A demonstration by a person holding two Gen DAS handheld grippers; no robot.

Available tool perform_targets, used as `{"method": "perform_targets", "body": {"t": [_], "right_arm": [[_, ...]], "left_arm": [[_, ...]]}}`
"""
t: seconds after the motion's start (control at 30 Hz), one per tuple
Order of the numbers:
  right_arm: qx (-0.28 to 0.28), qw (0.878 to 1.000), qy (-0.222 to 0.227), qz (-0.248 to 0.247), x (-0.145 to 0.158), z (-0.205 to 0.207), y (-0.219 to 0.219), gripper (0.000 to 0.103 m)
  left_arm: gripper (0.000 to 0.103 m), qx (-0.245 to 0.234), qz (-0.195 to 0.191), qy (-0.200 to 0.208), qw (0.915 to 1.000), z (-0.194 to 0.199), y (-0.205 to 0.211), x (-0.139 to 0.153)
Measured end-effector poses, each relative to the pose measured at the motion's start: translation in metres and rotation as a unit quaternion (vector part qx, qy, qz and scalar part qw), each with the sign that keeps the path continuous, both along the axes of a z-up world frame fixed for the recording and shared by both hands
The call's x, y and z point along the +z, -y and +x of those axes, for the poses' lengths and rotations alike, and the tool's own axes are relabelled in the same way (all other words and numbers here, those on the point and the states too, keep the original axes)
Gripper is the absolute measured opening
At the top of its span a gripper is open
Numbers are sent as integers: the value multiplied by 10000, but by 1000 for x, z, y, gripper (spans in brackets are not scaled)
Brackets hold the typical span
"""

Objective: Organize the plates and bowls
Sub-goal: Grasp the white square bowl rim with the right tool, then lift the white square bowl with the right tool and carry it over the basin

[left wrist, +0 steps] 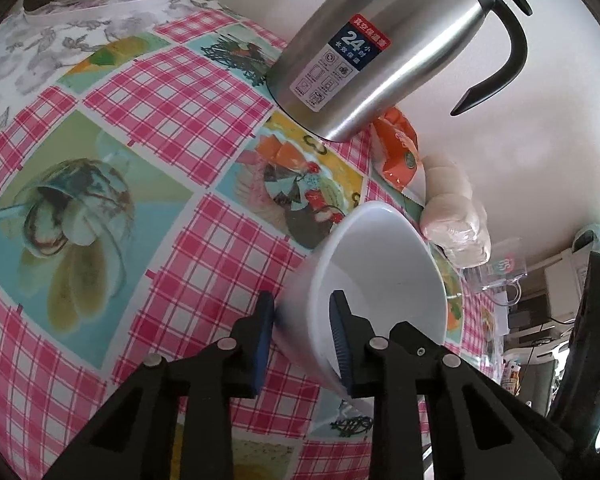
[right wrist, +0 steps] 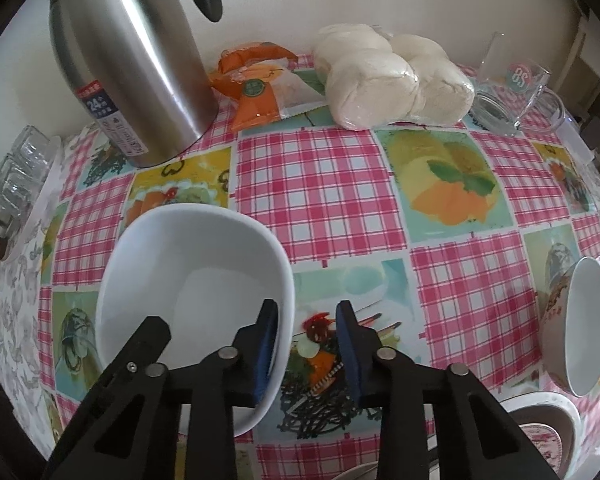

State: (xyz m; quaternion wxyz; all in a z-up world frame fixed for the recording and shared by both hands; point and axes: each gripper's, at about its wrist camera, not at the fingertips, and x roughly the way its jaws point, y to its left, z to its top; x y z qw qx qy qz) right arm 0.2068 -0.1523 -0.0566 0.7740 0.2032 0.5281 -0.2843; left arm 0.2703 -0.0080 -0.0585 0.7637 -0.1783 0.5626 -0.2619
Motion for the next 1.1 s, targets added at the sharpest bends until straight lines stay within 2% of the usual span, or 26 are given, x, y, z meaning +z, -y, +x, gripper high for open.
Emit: {"method": "perform_targets", "body": {"t": [0.13,0.2,0.47,0.63,0.87,1.1], "right_arm": [[121,9999,63,-52,5,1,-5,17],[191,9997,125,-65,9,2,-9,15],[315,9991,216,-193,19,-3,-18,14],[321,9986,369,-216,31,-10,-20,14],[424,9961,713,-307,64,-27,-27,14],[435,9895,1294,-463,107,-58,-35,14]], "left_arm": [[29,-15,-78,-38,10000,0,0,-1],[28,-41,-63,-31,10000,0,-2,-2],[27,-74,3,-27,10000,-6,-6,3],[27,-148,25,115,9998,-12,-6,17],[27,-221,7,464,9987,-26,-10,55],[27,-285,-47,982,9947,-54,-12,109]]}}
